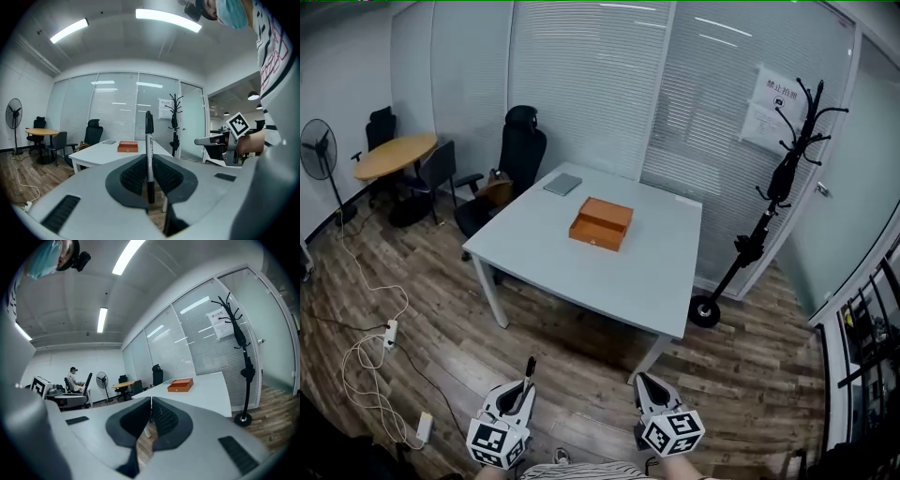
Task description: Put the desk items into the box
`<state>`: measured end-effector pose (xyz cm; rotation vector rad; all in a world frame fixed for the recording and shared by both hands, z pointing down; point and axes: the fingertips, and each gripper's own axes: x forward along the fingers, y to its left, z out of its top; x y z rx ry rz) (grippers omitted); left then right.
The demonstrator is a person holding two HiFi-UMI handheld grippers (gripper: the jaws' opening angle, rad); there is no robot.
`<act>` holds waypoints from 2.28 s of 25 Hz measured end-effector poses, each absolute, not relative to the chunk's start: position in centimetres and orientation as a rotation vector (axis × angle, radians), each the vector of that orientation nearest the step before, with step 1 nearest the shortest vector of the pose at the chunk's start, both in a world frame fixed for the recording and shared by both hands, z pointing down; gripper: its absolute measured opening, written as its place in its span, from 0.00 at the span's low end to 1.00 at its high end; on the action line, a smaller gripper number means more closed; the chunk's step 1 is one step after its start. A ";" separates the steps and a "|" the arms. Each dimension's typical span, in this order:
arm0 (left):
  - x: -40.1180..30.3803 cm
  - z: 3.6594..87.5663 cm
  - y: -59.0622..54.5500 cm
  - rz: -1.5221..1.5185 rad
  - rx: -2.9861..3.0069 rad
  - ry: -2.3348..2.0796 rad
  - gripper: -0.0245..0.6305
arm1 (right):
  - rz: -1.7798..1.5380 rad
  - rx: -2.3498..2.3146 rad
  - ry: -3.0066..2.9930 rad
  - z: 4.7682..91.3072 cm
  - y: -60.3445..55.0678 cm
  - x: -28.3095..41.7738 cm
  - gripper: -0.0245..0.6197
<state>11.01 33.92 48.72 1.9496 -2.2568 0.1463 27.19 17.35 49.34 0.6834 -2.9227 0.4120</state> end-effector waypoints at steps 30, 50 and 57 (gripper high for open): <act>-3.3 50.6 9.2 0.185 1.896 -2.249 0.12 | 0.434 0.610 -2.892 51.2 -6.2 12.1 0.08; -16.4 50.9 -4.8 0.298 2.165 -2.022 0.12 | 0.475 0.894 -2.804 52.4 -15.0 1.9 0.08; -22.1 50.4 -10.7 0.416 2.367 -1.849 0.12 | 0.496 1.103 -2.767 52.3 -16.8 -2.5 0.08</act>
